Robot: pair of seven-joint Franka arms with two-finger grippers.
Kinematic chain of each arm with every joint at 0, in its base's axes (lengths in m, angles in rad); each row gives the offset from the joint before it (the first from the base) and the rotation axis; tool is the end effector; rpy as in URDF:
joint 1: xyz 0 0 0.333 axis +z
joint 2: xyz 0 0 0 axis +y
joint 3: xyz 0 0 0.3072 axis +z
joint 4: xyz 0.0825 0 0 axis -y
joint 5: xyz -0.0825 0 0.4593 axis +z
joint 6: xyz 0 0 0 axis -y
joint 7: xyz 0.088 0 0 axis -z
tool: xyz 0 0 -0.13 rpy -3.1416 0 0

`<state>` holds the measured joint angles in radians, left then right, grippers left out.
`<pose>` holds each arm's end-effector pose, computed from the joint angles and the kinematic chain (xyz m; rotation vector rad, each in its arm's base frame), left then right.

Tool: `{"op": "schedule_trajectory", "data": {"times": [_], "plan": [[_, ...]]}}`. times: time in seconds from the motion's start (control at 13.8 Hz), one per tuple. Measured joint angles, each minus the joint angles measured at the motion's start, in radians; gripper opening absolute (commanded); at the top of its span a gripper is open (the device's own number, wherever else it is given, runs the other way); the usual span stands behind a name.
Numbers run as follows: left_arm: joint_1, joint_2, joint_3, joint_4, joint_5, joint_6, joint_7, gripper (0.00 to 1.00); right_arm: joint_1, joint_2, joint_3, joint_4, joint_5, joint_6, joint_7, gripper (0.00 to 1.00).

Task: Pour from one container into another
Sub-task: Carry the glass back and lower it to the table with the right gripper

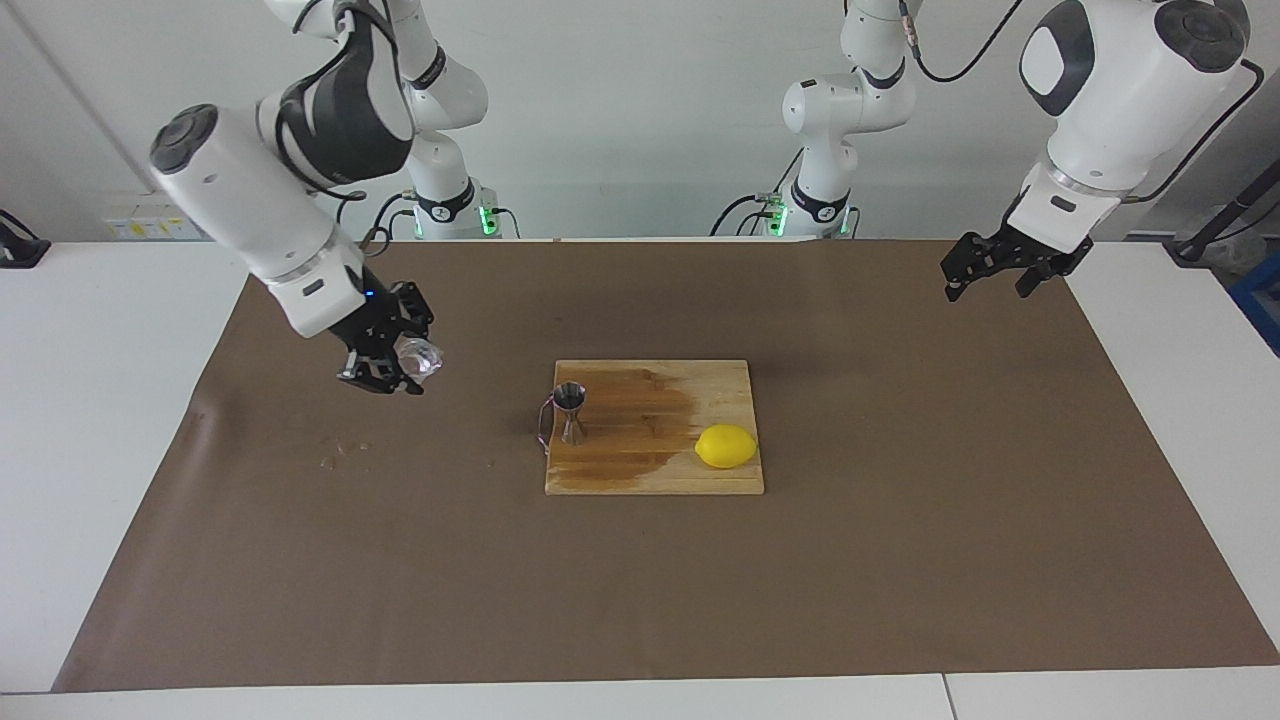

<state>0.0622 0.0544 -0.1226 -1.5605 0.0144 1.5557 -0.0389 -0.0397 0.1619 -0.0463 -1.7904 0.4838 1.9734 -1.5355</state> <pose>0.6407 -0.0352 0.5627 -3.1294 0.0340 0.0913 0.6832 -0.0182 0.4092 -2.2734 -1.6617 -0.4765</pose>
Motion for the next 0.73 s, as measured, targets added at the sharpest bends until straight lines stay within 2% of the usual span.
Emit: {"op": "schedule_trajectory", "data": {"times": [0.22,0.44,0.73], "plan": [[0.0,0.0,0.0,0.0,0.0,-0.001,0.0,1.0,-0.11,0.065,-0.001,-0.074,0.152,0.055,-0.221,0.0],[0.0,0.0,0.0,0.0,0.0,-0.001,0.0,1.0,-0.199,0.158,-0.001,-0.083,0.302,0.051,-0.414,0.0],[0.0,0.0,0.0,0.0,0.0,-0.001,0.0,1.0,-0.286,0.247,0.0,-0.084,0.371,-0.023,-0.653,0.0]]}}
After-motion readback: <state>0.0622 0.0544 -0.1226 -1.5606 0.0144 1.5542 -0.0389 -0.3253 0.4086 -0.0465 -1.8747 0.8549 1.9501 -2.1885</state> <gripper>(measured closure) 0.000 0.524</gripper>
